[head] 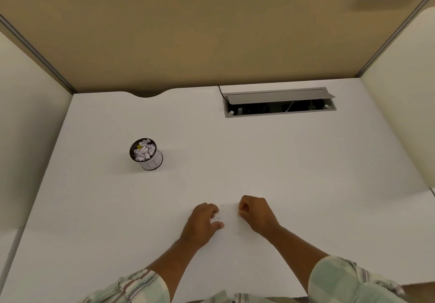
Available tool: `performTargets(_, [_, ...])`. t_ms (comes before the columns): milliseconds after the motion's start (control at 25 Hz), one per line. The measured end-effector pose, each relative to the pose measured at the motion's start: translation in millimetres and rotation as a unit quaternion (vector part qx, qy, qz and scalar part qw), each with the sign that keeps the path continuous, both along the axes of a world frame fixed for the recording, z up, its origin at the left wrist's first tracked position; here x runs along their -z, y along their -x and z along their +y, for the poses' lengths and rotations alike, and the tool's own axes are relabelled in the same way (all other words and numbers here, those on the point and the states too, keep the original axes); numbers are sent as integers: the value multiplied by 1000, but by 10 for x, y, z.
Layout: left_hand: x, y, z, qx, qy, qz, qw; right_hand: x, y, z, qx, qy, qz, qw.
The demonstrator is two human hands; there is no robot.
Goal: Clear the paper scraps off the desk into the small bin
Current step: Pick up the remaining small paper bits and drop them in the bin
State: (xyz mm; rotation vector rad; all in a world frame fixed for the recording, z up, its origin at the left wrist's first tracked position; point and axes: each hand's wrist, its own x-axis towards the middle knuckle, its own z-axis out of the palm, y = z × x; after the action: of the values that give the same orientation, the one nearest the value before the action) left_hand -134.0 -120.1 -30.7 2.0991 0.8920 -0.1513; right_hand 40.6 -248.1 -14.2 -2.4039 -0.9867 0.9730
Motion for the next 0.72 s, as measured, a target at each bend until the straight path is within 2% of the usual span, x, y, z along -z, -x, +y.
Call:
performTargets(200, [40, -71, -80, 0, -45, 11, 999, 127, 208, -447, -12, 43, 15, 999])
performTargets(480, [78, -124, -112, 14, -95, 22, 995, 194, 457, -369, -23, 55, -32, 998])
performTargets(720, [48, -122, 9, -57, -54, -5, 997, 194, 582, -373, -84, 52, -100, 990])
